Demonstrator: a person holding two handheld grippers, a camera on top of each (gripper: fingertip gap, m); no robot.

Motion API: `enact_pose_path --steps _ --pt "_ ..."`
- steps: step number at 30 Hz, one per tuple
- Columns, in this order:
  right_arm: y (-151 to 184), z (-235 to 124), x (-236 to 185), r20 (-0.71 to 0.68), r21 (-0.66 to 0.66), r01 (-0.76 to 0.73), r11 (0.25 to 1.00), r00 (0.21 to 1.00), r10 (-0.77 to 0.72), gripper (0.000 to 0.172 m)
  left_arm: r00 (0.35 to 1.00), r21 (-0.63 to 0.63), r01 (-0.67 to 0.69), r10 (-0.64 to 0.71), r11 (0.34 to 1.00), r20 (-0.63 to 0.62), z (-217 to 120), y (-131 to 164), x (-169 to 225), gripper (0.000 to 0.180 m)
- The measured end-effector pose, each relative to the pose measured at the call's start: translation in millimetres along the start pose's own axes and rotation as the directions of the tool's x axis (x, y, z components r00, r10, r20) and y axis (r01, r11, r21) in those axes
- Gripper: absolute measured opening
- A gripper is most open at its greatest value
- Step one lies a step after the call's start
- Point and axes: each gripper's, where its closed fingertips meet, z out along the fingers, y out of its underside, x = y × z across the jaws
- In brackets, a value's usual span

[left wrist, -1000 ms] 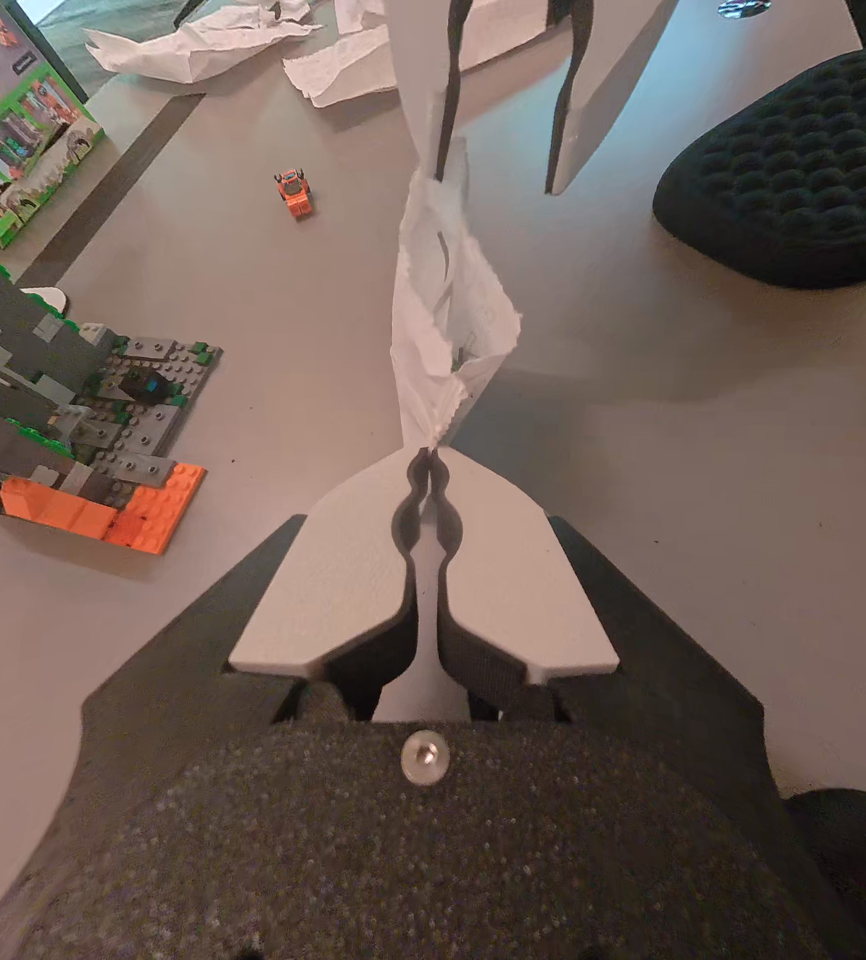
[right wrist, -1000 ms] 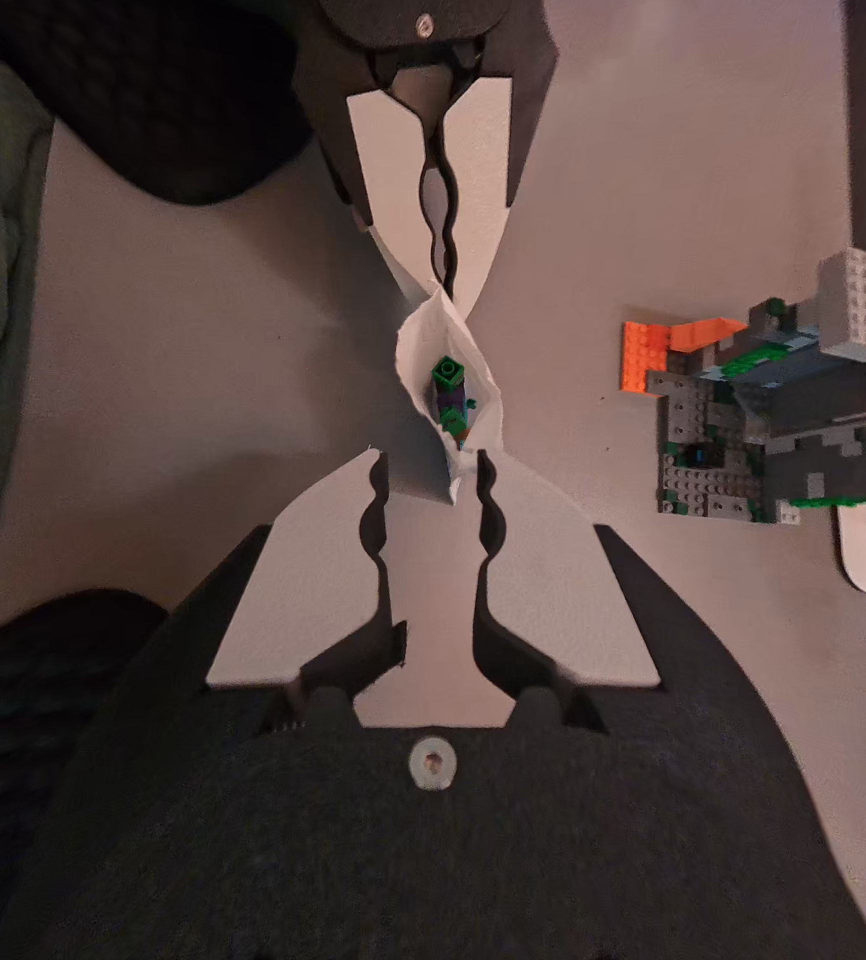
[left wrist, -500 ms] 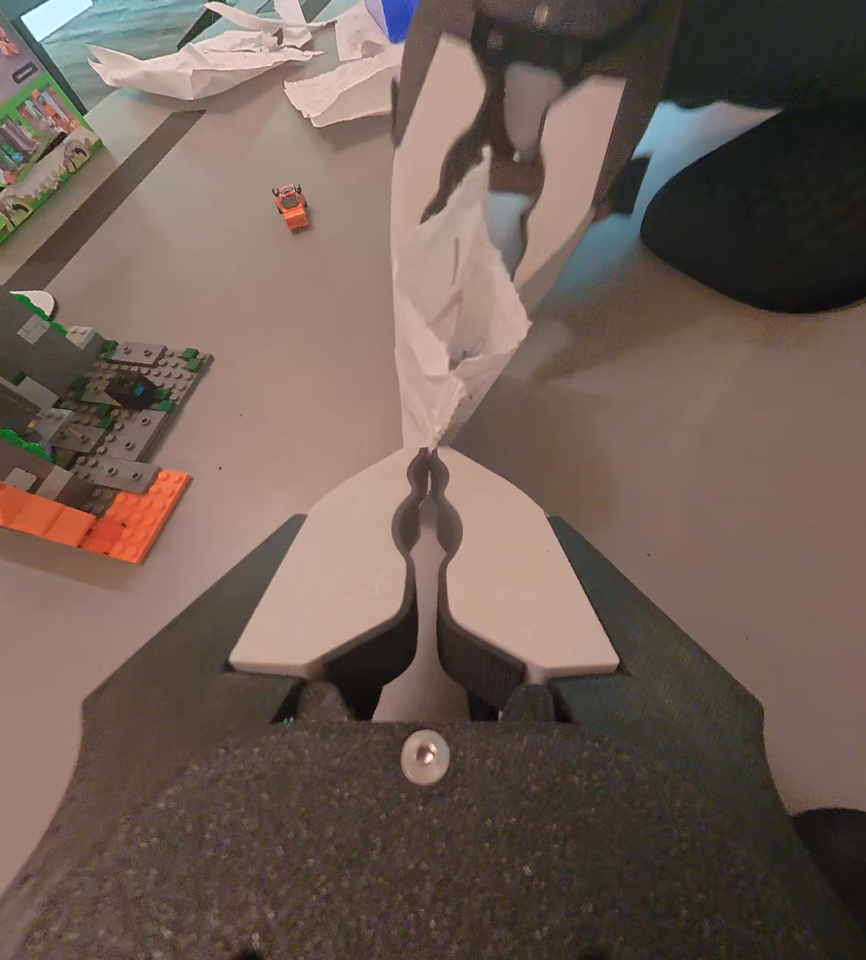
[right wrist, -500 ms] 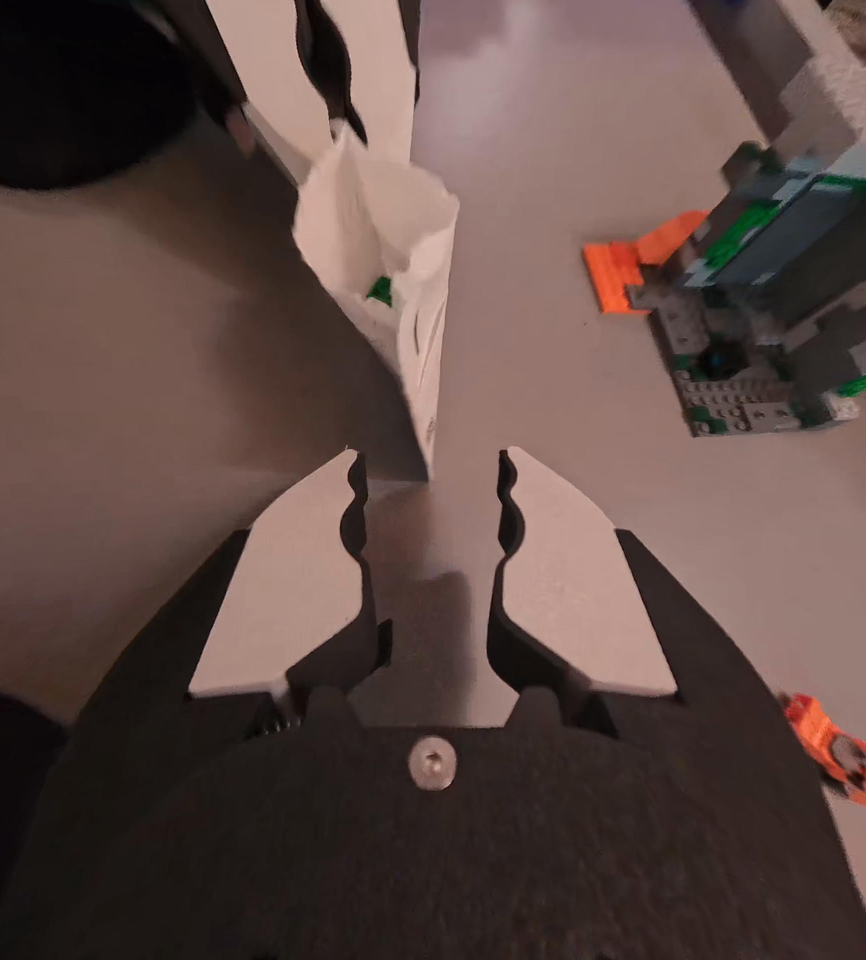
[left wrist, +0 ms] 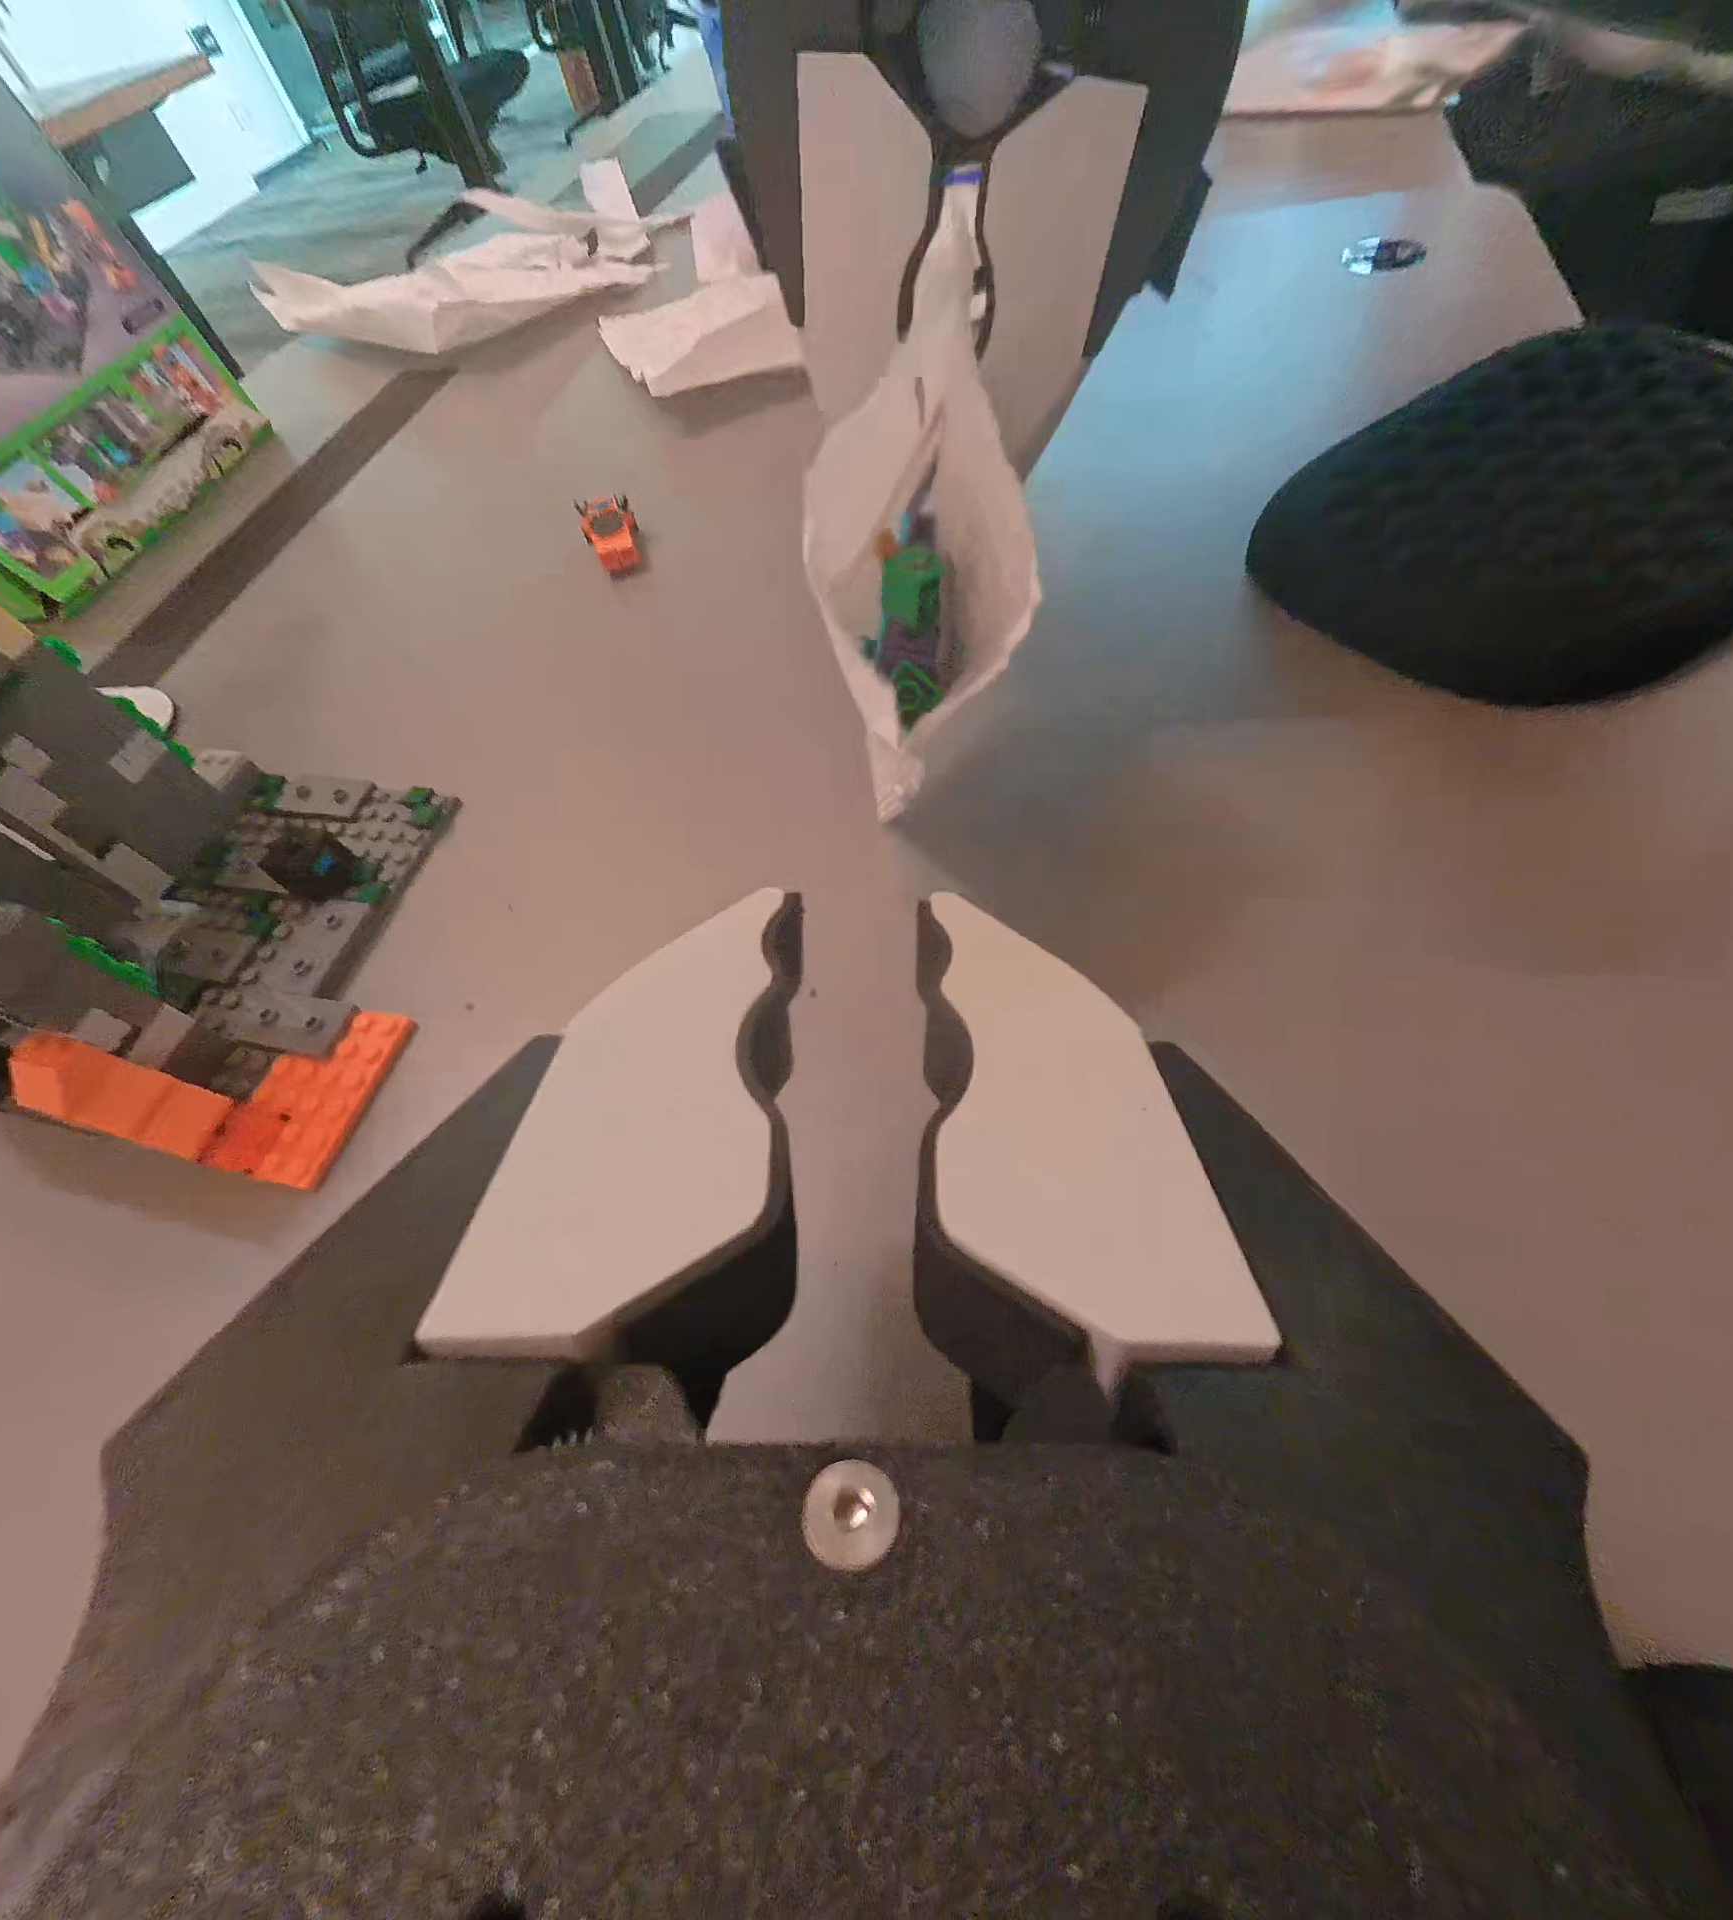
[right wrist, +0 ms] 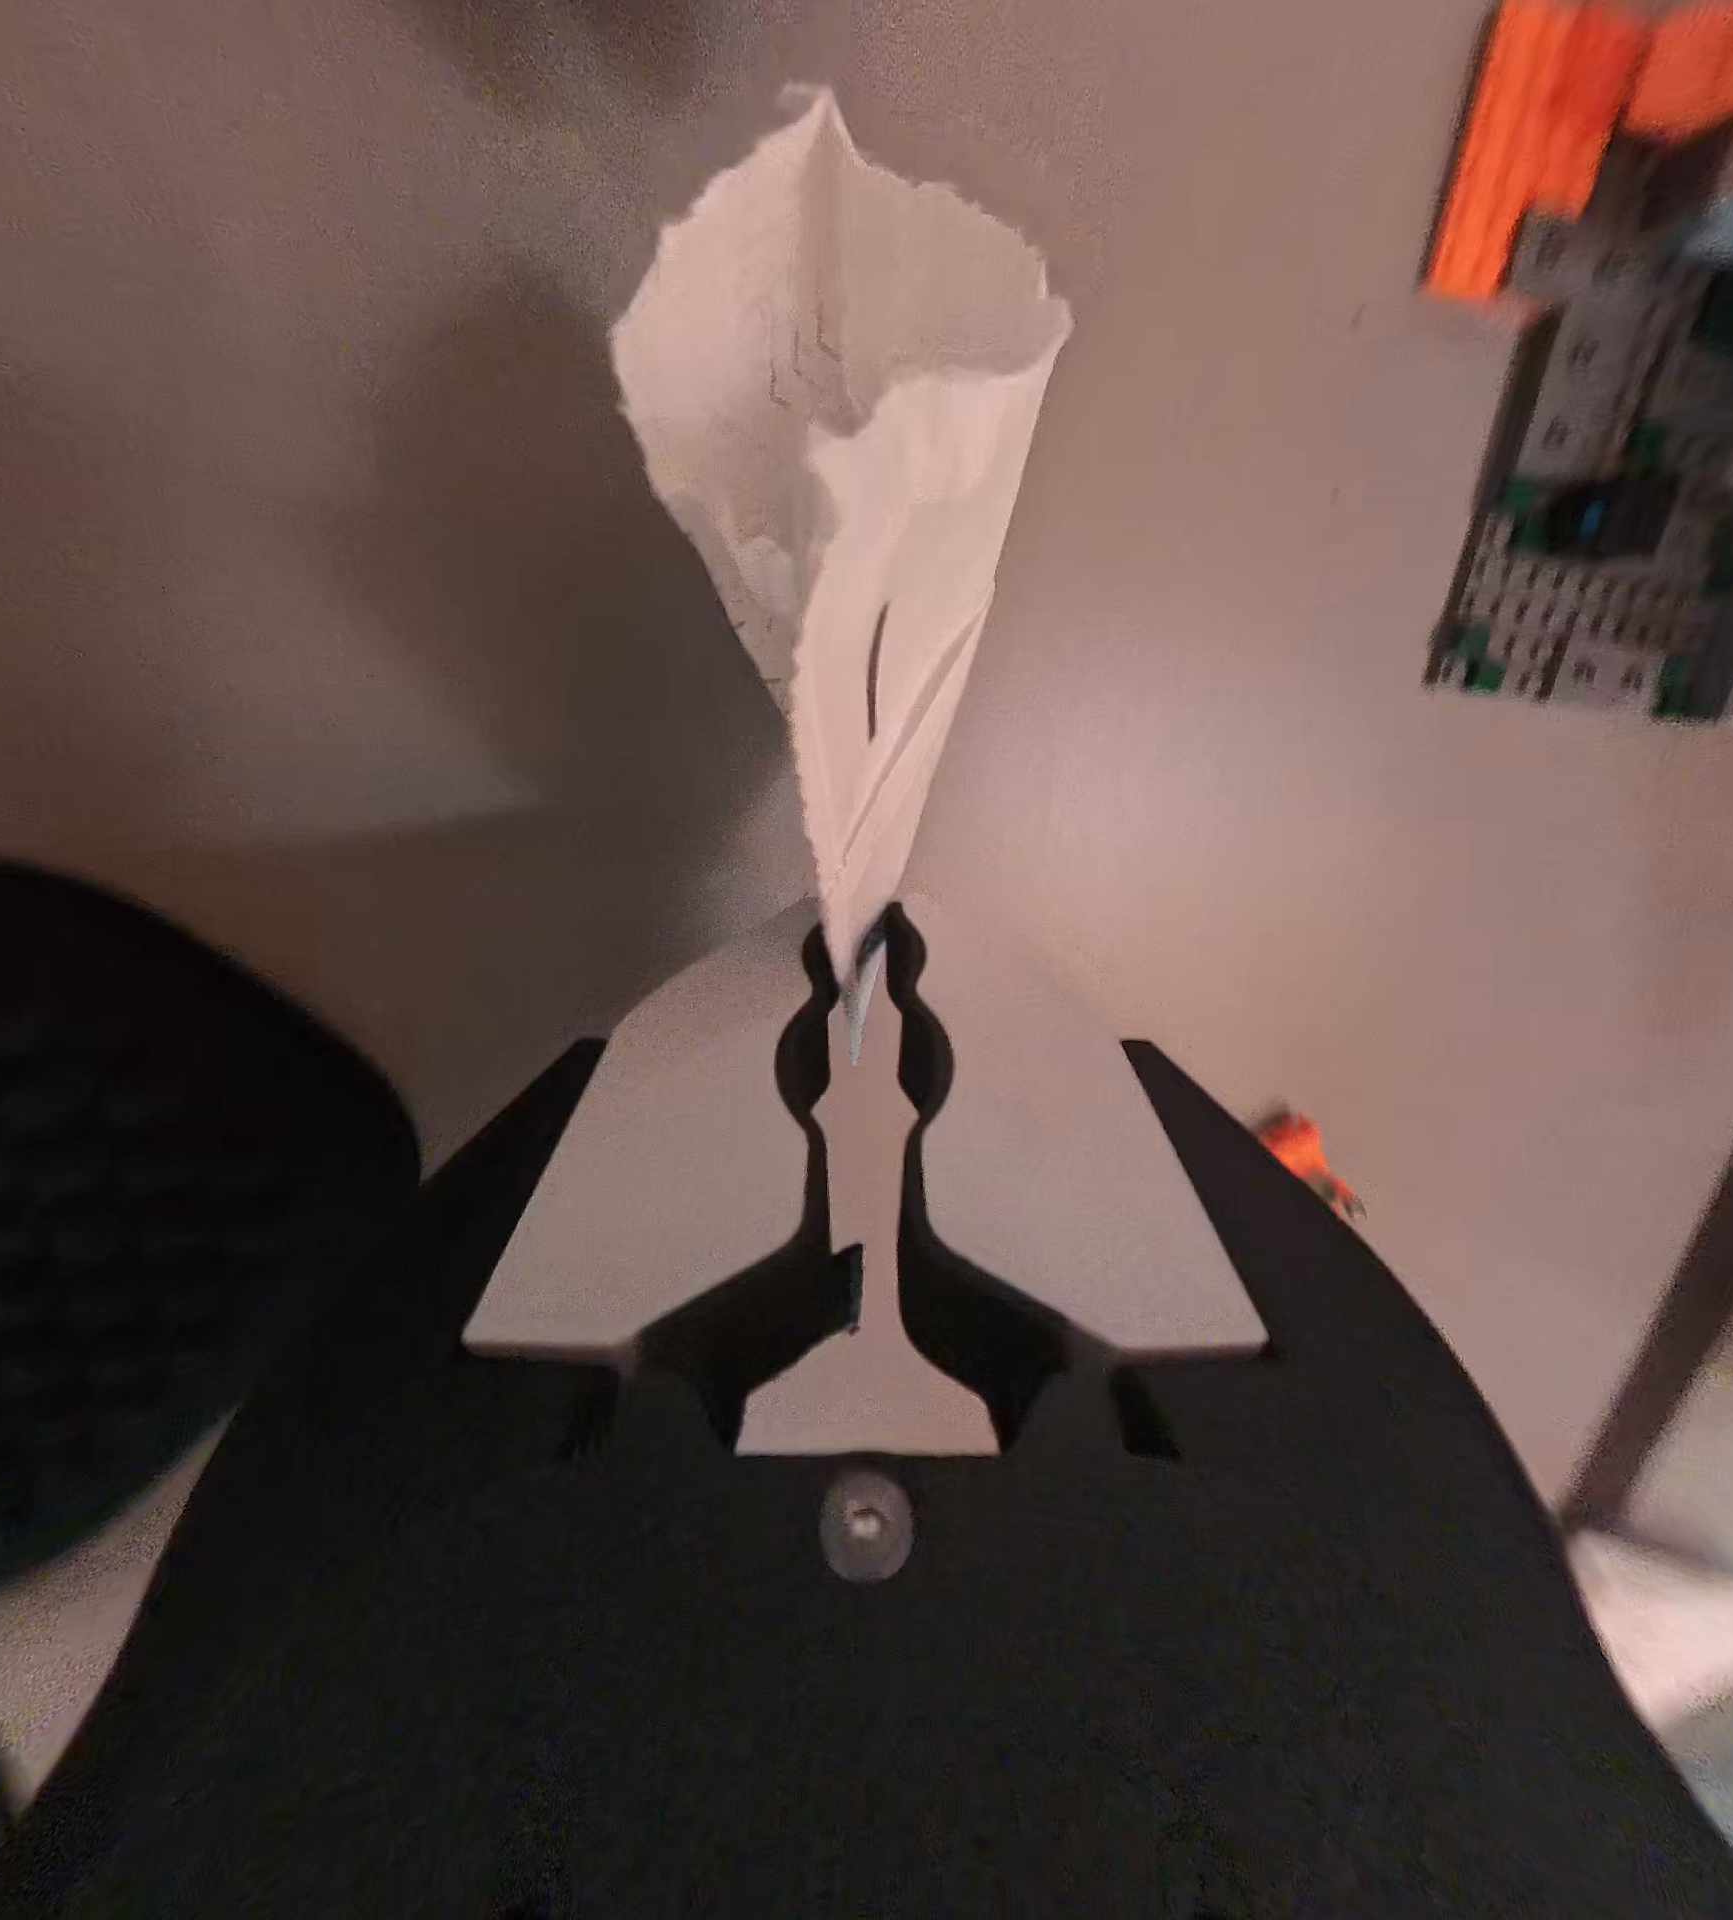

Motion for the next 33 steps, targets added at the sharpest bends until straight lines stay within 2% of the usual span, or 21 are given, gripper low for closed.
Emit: enact_pose_path --steps 2,7,9,11,13,15,17,19,21,23,25,26,27,28,29,31,33 --pt "13 -13 -1 0.024 -0.172 0.049 0.984 0.999 -0.045 0.008 1.000 0.032 -0.014 0.013 0.999 0.016 0 -12 1 0.026" --pt "9 -30 -10 0.135 -0.442 0.185 0.878 0.981 -0.139 0.008 0.998 0.049 -0.041 0.038 0.998 0.052 13 -34 4 0.027" --pt "-1 -28 -16 0.172 -0.485 0.230 0.844 0.971 -0.165 0.008 1.000 0.051 -0.010 0.010 0.999 0.003 19 -36 12 0.025" --pt "-12 -22 -18 0.191 -0.484 0.249 0.839 0.966 -0.176 0.008 0.999 0.014 -0.031 0.031 0.999 -0.006 24 -28 17 0.015" --pt "-18 -17 -16 0.188 -0.453 0.247 0.856 0.966 -0.179 0.008 0.997 -0.023 -0.075 0.075 0.997 0.018 26 -19 18 0.005" --pt "-22 -14 -11 0.159 -0.377 0.221 0.900 0.972 -0.172 0.008 0.998 -0.012 -0.061 0.062 0.998 0.014 22 -17 18 0.000" --pt "-27 -13 -6 0.141 -0.228 0.140 0.964 0.984 -0.110 0.010 1.000 0.020 -0.019 0.019 1.000 0.010 17 -18 14 0.000" --pt "-30 -13 -4 0.152 -0.028 0.033 0.999 0.988 -0.028 0.022 1.000 0.041 0.011 -0.010 0.999 -0.009 13 -17 11 0.000" --pt "-28 -9 -6 0.183 0.167 -0.059 0.984 0.983 0.028 0.033 0.999 0.056 0.033 -0.031 0.998 -0.032 11 -15 10 0.000" --pt "-32 0 -13 0.236 0.352 -0.156 0.923 0.969 0.074 0.042 0.998 0.060 0.047 -0.045 0.997 -0.034 11 -13 8 0.000" --pt "-43 11 -21 0.276 0.472 -0.229 0.851 0.955 0.105 0.044 0.997 0.061 0.068 -0.066 0.996 -0.027 12 -12 5 0.000" --pt "-48 18 -24 0.279 0.502 -0.245 0.829 0.954 0.113 0.043 0.997 0.062 0.078 -0.077 0.995 -0.026 13 -11 4 0.000" --pt "-51 25 -26 0.269 0.511 -0.244 0.824 0.956 0.116 0.036 0.996 0.060 0.087 -0.085 0.994 -0.024 14 -10 3 0.000" --pt "-53 29 -26 0.251 0.523 -0.232 0.820 0.962 0.112 0.020 0.996 0.056 0.091 -0.090 0.994 -0.019 14 -9 2 0.000" --pt "-53 30 -26 0.245 0.524 -0.221 0.823 0.964 0.102 0.019 0.996 0.051 0.089 -0.089 0.995 -0.013 15 -7 1 0.000" --pt "-46 26 -25 0.284 0.452 -0.227 0.862 0.954 0.102 0.018 0.995 0.024 0.095 -0.094 0.995 -0.034 17 -2 4 0.000" --pt "-33 18 -22 0.297 0.309 -0.191 0.932 0.950 0.097 0.018 0.998 -0.032 0.058 -0.059 0.998 -0.025 21 6 5 0.003"
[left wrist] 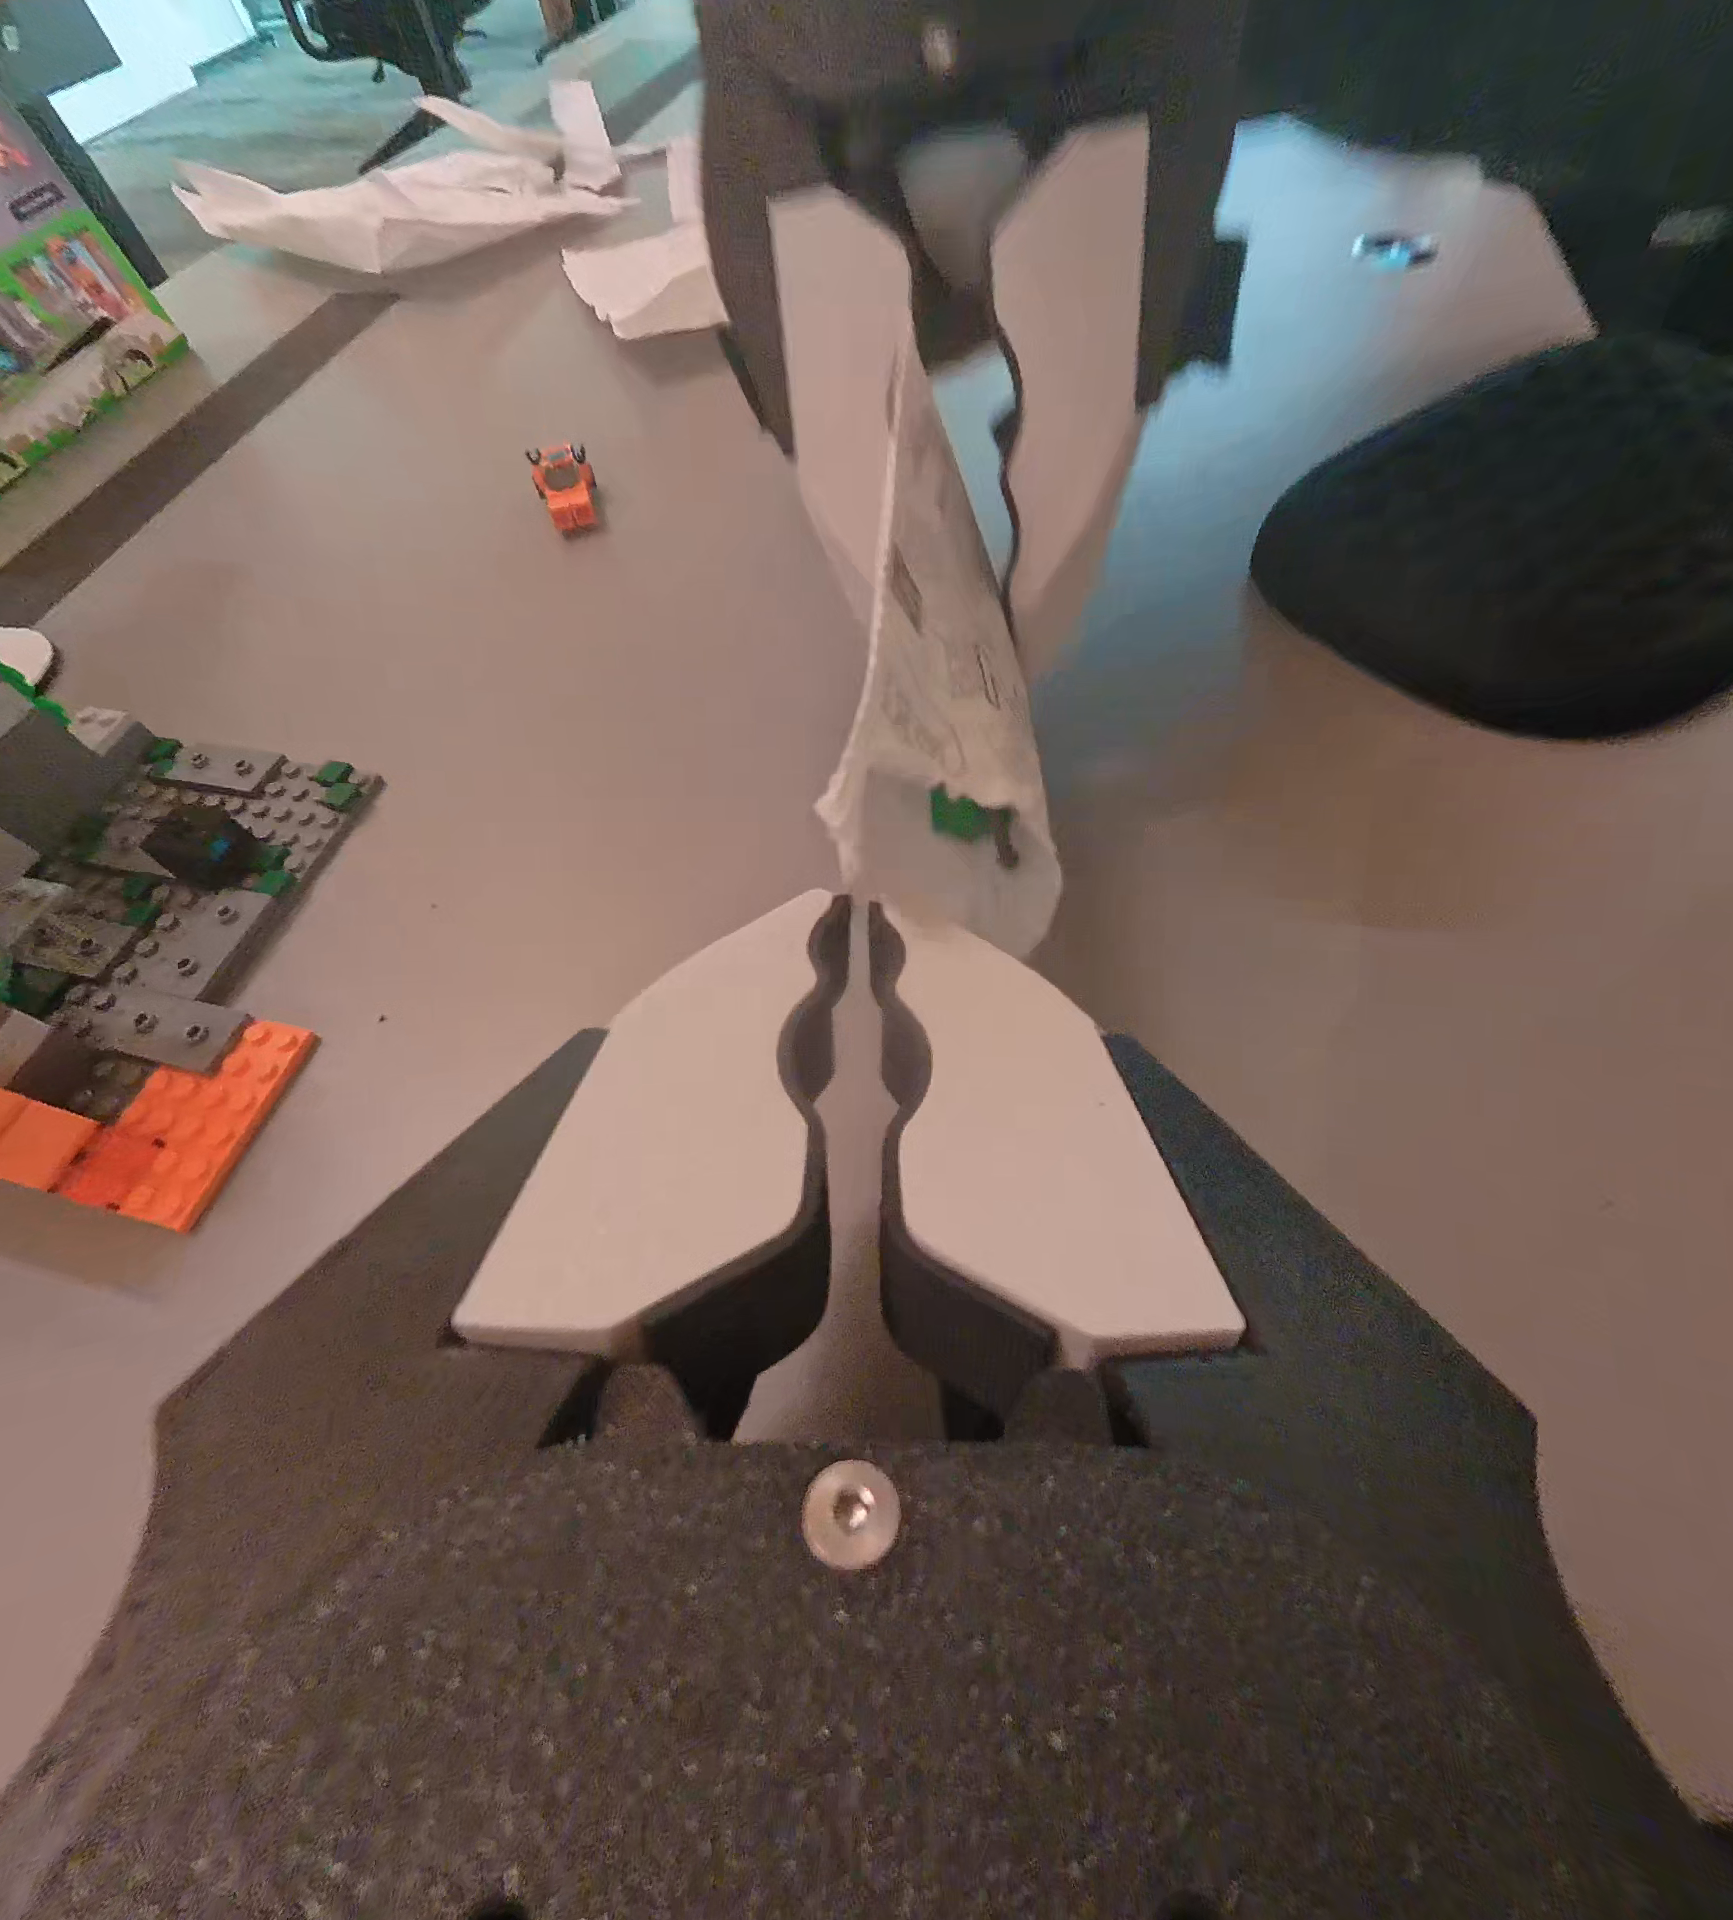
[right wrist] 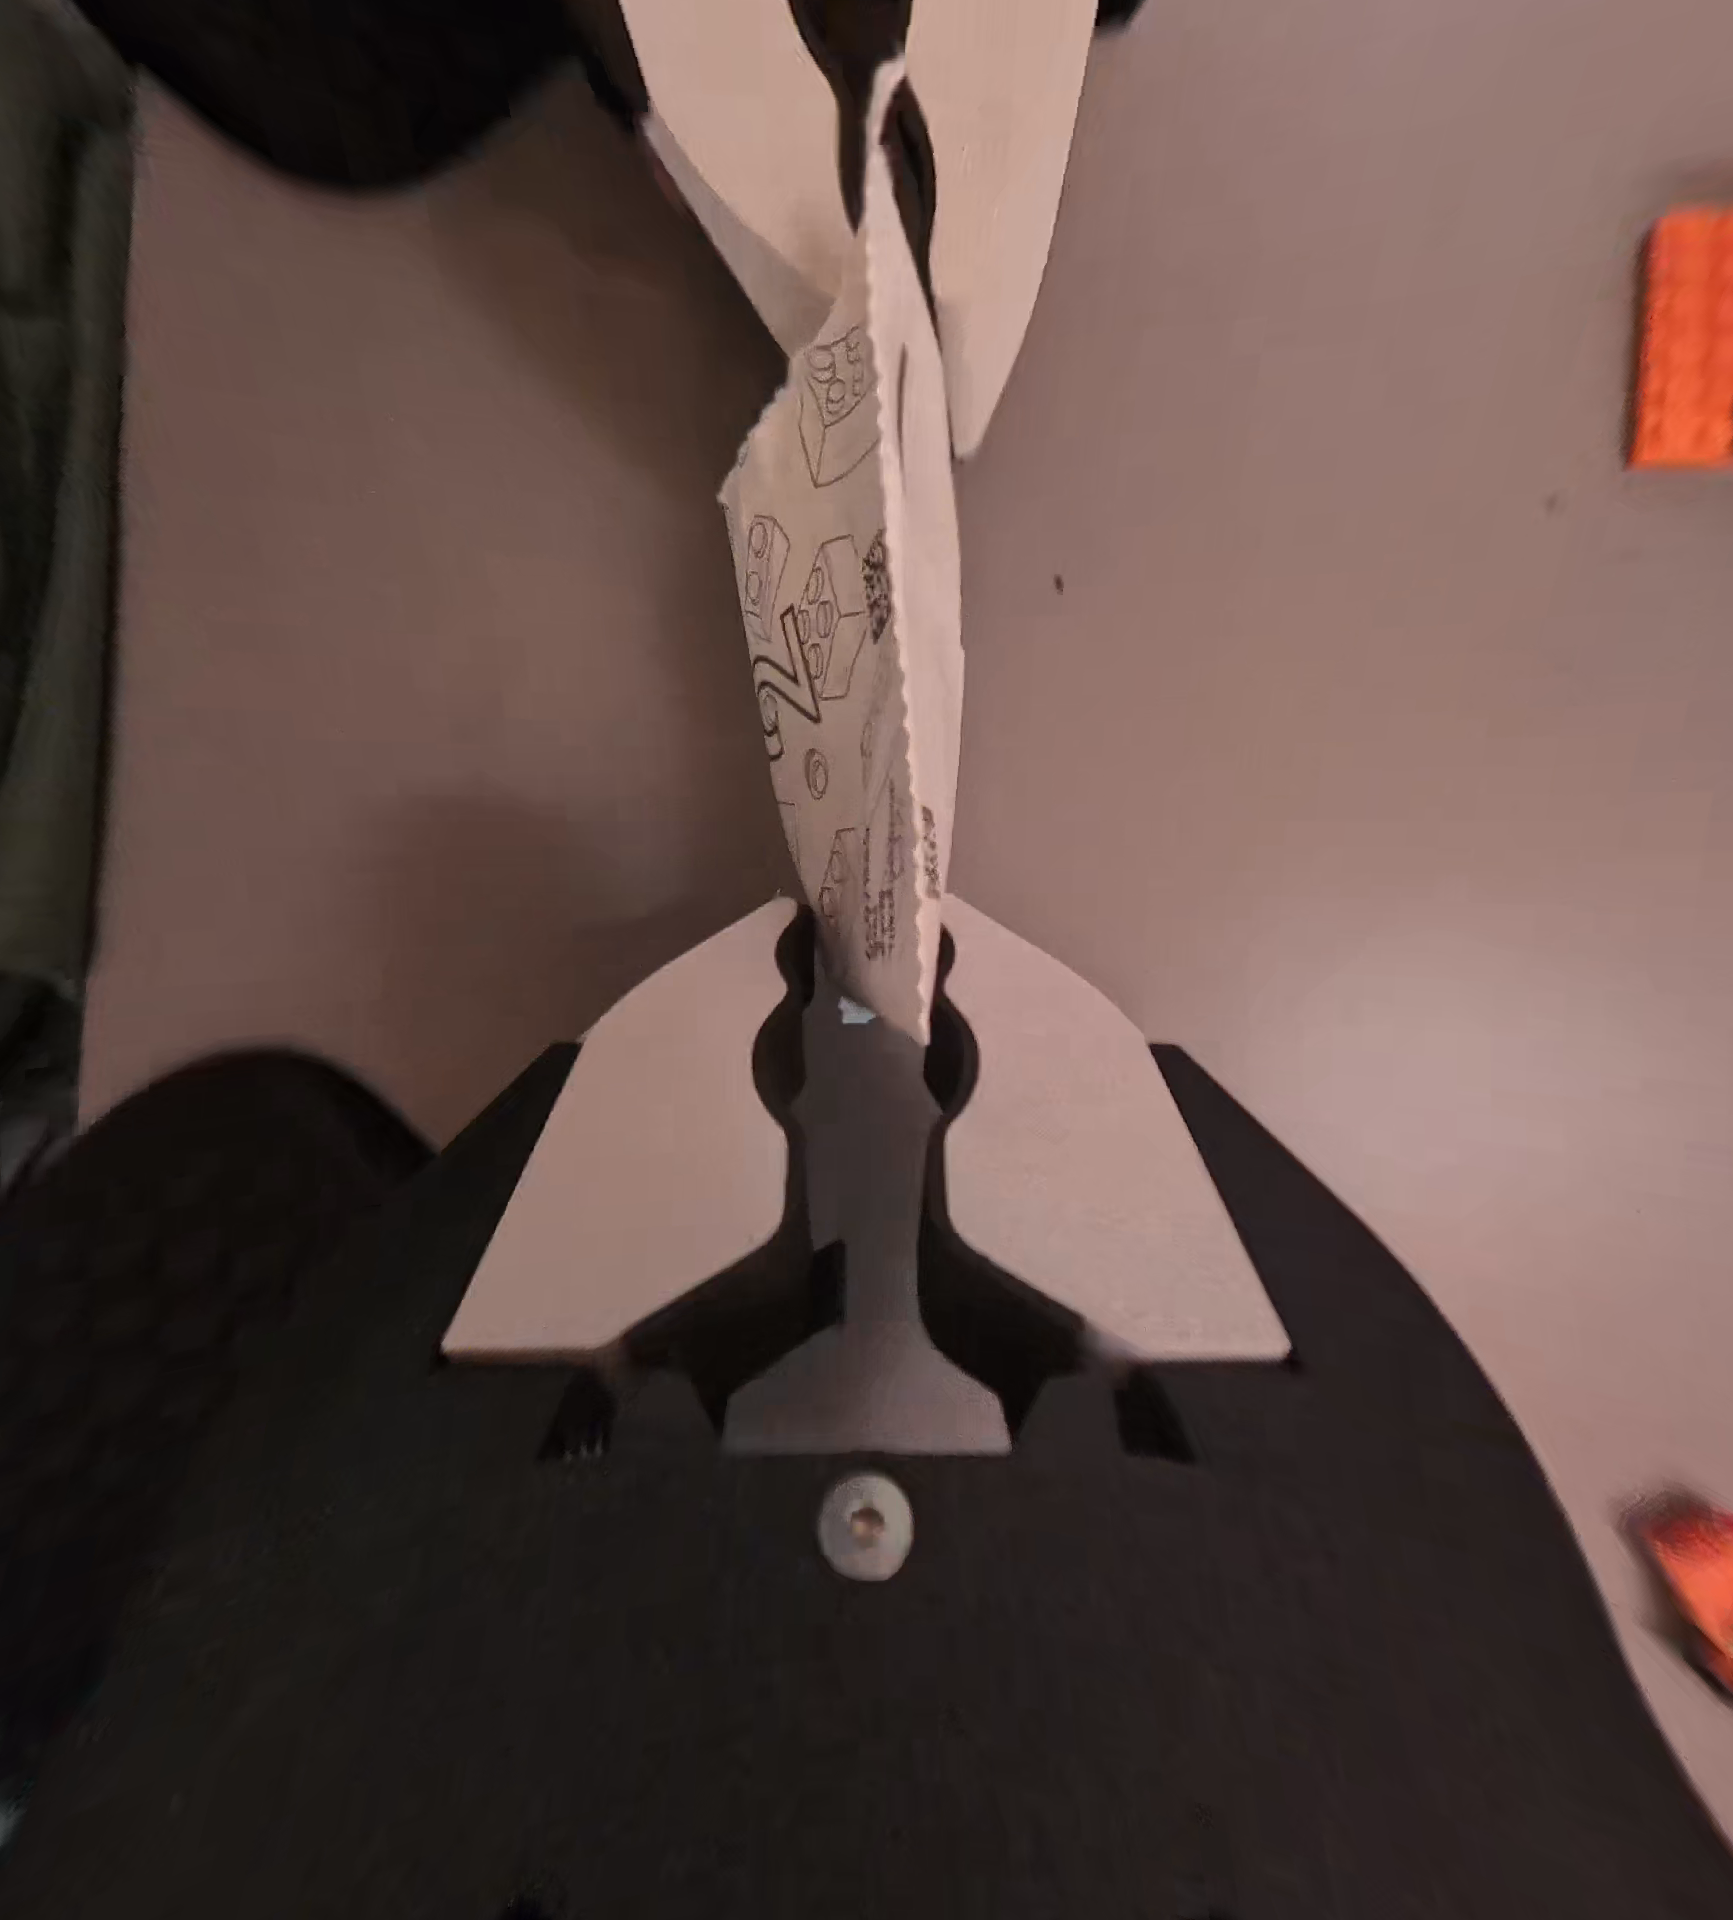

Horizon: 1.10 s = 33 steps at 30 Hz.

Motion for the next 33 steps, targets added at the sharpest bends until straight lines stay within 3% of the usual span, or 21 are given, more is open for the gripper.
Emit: enact_pose_path --steps 5,9,11,14,25,33 --pt "12 -26 7 -0.036 -0.369 0.073 0.927 0.995 -0.092 0.018 0.999 -0.033 -0.040 0.040 0.999 0.001 3 4 2 0.009" --pt "10 -26 3 0.001 -0.463 0.081 0.883 0.996 -0.091 0.018 0.999 -0.036 -0.052 0.052 0.998 0.001 2 6 3 0.008" --pt "9 -29 16 -0.076 -0.489 0.082 0.868 0.988 -0.137 0.018 0.998 -0.040 -0.059 0.059 0.997 0.005 1 6 4 0.008" --pt "5 -22 2 -0.006 -0.459 0.084 0.885 0.995 -0.098 0.018 0.998 -0.039 -0.067 0.067 0.997 0.000 1 6 5 0.007" --pt "11 -18 5 -0.043 -0.424 0.052 0.904 0.996 -0.078 0.021 0.996 -0.039 -0.080 0.081 0.996 0.027 1 5 2 0.001" --pt "12 -14 -4 0.018 -0.361 0.019 0.932 1.000 -0.014 0.017 0.996 -0.032 -0.079 0.080 0.996 0.029 2 3 2 0.001"
